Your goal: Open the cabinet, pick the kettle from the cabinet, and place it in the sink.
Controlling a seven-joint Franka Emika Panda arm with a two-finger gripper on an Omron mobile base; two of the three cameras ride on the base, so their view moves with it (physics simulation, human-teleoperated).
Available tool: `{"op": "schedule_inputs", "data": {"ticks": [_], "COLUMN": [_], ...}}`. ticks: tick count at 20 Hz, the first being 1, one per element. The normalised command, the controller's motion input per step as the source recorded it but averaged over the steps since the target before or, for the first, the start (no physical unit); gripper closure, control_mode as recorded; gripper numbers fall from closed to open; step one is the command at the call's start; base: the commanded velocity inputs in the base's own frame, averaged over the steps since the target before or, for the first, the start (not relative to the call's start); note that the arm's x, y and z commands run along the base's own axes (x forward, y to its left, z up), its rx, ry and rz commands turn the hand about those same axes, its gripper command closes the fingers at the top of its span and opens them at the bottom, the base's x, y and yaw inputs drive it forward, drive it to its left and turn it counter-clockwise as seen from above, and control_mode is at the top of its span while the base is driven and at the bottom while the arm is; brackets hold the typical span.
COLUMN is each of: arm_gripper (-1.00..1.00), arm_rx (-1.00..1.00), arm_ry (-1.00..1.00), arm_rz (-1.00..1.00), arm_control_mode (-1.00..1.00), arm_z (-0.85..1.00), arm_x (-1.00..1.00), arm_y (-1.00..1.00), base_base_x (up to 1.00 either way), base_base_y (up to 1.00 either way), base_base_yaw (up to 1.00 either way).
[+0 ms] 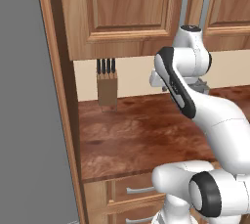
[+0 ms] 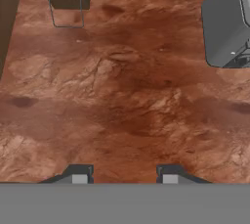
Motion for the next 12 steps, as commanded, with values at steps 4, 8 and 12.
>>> {"op": "schedule_inputs", "data": {"ticks": [4,8,12], "arm_gripper": [-1.00,-1.00,-1.00], "arm_rx": [0.00,0.01,0.00], "arm_ry": [-0.13,-0.38,-0.30], "arm_rz": [0.02,0.01,0.00], "arm_control_mode": [-1.00,-1.00,-1.00], "arm_z": [0.00,0.05,0.17], "arm_x": [-0.12,-0.24,-0.17], "arm_y": [0.00,0.00,-0.03], "base_base_x": [0.00,0.00,0.00], "base_base_y": [0.00,0.00,0.00], "base_base_yaw": [0.00,0.00,0.00]}}
